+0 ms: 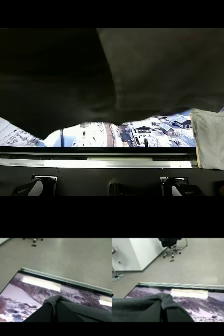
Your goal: Fold the clothes and pants, and hang the long-sleeved shirts on hangers.
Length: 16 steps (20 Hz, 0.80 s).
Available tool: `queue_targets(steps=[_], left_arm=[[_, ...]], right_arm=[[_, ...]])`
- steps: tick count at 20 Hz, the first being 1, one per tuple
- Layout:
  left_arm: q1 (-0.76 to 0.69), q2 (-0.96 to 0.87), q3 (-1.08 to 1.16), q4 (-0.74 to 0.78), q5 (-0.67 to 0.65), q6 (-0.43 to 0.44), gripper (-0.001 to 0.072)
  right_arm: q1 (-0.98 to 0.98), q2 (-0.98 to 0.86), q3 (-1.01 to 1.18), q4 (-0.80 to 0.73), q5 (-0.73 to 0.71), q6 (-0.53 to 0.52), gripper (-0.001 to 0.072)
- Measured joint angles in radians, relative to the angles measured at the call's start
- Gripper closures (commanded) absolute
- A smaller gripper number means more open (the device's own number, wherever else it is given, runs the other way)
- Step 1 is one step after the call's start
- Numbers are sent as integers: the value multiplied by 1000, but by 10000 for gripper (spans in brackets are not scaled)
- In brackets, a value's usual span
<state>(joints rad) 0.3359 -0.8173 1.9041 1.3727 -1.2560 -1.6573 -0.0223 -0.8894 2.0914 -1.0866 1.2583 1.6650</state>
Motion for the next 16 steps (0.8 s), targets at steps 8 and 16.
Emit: queue_targets(steps=[8,16], left_arm=[[-32,-330,-15,-89,-23,32,695],[-133,-943,-5,-108,143,58,695]], right_arm=[[0,-260,-78,-22,64,155,682],[23,-811,-110,-40,-14,100,683]])
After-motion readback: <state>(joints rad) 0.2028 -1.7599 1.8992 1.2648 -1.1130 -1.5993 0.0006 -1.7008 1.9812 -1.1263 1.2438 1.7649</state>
